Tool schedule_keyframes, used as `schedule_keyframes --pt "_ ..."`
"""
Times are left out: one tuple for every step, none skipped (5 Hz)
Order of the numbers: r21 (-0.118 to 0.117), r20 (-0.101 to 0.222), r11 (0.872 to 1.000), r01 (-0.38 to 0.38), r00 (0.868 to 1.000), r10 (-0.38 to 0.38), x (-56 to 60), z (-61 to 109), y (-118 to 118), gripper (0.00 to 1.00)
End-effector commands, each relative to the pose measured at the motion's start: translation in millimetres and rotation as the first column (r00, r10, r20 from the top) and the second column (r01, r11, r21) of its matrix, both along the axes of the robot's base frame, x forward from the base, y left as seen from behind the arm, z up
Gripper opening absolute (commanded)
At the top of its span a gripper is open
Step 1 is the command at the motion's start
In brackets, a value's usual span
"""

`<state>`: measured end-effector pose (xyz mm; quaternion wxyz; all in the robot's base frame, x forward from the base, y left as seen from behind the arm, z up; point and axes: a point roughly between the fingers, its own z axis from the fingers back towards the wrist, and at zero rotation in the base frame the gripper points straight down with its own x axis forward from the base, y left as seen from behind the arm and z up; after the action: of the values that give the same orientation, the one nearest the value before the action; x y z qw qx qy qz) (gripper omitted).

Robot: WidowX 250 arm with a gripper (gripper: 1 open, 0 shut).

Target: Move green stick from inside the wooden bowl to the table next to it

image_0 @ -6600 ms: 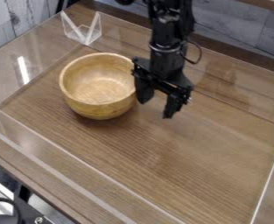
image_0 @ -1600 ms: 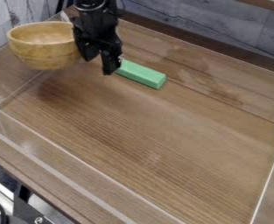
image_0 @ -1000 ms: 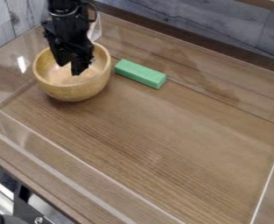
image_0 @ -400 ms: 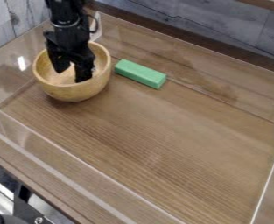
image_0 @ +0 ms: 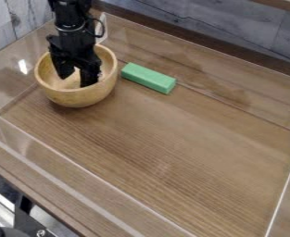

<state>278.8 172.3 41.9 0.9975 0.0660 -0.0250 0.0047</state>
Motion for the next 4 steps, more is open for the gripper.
schedule_keyframes --pt "0.021 0.036 1.000 -0.007 0.999 0.006 9.9 10.7 6.6 1.00" --pt "0.013 0.030 1.000 -0.010 0.999 0.010 11.1 10.4 5.4 1.00" --pt "0.006 0.020 1.000 -0.013 1.000 0.013 11.8 7.5 4.4 1.00" --pt "0.000 0.014 1.000 -0.016 1.000 0.016 13.3 6.2 3.2 1.00"
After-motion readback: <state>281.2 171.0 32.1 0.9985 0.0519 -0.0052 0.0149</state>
